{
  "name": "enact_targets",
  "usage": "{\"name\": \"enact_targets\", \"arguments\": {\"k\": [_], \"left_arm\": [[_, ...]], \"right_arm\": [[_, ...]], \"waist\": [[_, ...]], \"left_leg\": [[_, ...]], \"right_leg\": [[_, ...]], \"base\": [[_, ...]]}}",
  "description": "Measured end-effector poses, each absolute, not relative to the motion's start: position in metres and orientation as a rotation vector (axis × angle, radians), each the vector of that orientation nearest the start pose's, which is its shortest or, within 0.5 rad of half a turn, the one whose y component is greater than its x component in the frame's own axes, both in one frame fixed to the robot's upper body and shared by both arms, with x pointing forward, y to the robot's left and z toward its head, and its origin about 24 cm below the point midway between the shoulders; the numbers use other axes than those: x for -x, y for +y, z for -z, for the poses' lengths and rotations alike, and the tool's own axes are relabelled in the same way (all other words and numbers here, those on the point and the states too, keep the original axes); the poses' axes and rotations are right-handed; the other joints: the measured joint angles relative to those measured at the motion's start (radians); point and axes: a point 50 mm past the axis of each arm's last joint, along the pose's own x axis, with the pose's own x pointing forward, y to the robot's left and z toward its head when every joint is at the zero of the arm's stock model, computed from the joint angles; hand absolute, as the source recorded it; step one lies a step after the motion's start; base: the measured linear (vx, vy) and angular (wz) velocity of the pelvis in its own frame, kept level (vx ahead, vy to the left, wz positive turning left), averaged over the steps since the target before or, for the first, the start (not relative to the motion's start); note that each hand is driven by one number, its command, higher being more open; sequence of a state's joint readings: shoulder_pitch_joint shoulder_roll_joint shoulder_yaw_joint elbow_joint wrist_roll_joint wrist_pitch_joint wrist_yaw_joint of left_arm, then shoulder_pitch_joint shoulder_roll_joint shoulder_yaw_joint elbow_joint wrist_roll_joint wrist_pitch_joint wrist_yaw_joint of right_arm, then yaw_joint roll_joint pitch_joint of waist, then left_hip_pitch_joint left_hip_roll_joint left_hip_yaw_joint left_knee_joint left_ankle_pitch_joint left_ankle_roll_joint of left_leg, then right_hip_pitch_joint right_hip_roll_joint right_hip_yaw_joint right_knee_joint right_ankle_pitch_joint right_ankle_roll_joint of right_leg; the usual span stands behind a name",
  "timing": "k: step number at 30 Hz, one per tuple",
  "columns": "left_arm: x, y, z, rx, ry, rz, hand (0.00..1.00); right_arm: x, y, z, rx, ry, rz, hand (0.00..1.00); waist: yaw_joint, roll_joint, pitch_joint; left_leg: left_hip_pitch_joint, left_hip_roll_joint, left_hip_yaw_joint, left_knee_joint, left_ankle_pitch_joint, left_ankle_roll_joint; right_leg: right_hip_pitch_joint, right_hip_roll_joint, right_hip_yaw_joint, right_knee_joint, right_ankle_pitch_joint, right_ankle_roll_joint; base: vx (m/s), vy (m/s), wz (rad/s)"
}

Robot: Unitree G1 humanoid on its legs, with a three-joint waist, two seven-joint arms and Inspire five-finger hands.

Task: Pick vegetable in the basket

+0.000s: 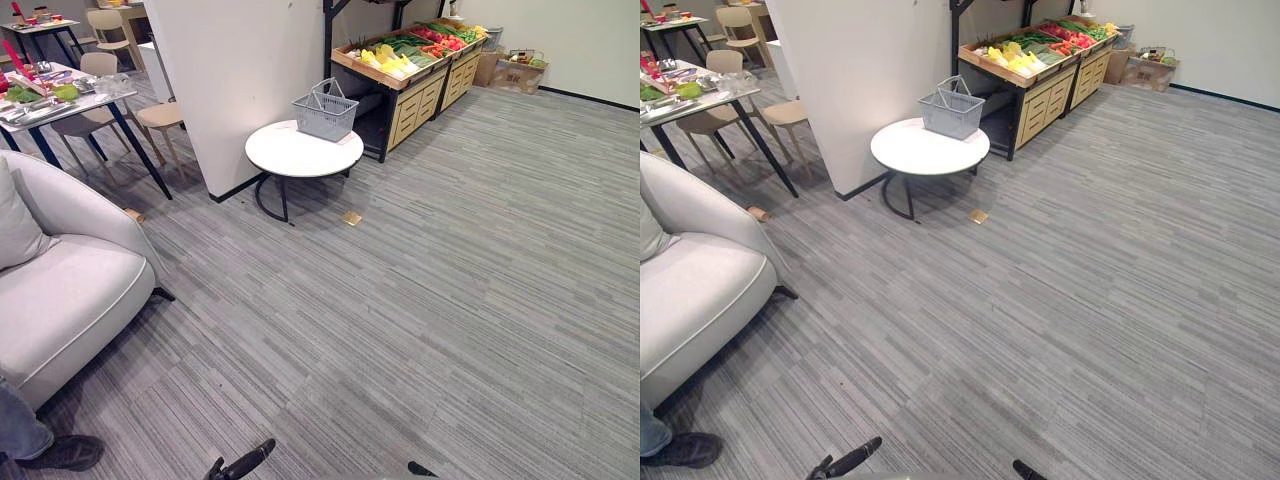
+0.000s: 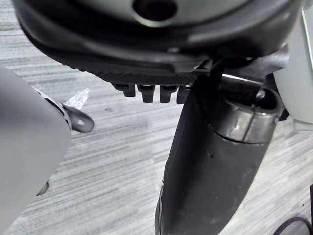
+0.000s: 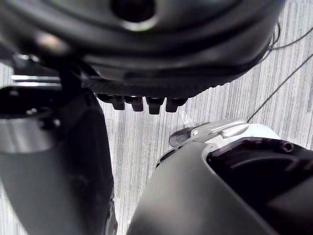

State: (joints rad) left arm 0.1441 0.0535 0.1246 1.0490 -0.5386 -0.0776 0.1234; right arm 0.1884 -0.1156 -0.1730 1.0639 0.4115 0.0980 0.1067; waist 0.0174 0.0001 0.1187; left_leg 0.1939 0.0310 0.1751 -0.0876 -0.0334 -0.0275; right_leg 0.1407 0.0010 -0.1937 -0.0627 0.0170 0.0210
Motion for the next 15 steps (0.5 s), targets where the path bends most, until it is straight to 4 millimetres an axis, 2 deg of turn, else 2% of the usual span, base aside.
{"name": "enact_targets", "arguments": {"k": [15], "left_arm": [[-0.0723,0.1991,0.1643,0.396,1.071,-0.561,1.0]], "right_arm": [[-0.0417,-0.2079,0.1695,-0.431,1.229,0.398,0.0]], "waist": [[0.0,-0.006,0.003]], "left_leg": [[0.0,-0.001,0.001,0.0,-0.001,-0.001]], "right_leg": [[0.003,0.0,-0.002,-0.006,0.002,-0.002]], "base": [[-0.02,-0.01,0.0]]}}
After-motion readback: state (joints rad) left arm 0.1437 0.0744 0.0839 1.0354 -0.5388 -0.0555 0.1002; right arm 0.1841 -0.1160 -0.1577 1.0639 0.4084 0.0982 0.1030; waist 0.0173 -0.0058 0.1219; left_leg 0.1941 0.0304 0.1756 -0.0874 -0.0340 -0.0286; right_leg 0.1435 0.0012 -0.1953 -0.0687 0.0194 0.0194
